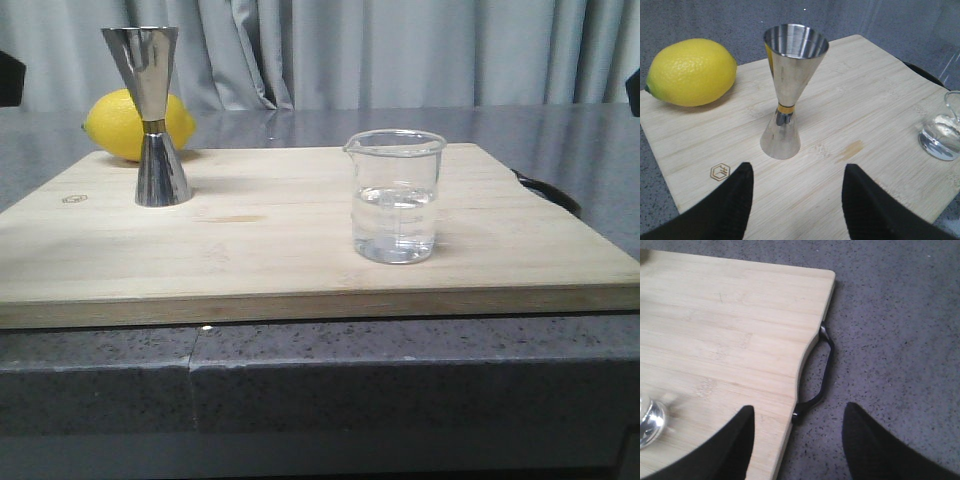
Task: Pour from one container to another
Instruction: 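Reach the left gripper to the steel jigger and grasp its waist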
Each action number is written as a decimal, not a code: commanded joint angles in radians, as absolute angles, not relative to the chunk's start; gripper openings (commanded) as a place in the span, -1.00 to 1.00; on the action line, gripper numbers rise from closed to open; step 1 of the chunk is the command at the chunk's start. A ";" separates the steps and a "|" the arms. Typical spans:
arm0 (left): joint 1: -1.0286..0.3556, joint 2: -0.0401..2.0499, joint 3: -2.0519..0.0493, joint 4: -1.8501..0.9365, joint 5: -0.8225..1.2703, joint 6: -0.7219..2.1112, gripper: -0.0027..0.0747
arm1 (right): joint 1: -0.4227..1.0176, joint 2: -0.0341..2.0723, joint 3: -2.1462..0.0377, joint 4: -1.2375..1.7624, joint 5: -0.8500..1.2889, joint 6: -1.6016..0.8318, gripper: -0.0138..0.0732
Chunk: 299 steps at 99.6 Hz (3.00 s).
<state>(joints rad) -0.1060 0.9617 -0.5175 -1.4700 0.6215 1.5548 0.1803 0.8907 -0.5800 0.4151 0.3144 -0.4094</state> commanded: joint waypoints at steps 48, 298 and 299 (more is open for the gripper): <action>-0.111 1.204 -0.555 -1.864 0.765 2.047 0.12 | 0.412 0.890 -0.423 0.427 -0.052 -0.436 0.21; -0.183 1.573 -0.831 -1.864 0.918 2.146 -0.74 | 0.525 0.890 -0.393 0.427 -0.169 -0.436 0.21; -0.183 1.573 -0.831 -1.864 0.918 2.146 -0.76 | 0.525 0.890 -0.393 0.427 -0.169 -0.436 0.21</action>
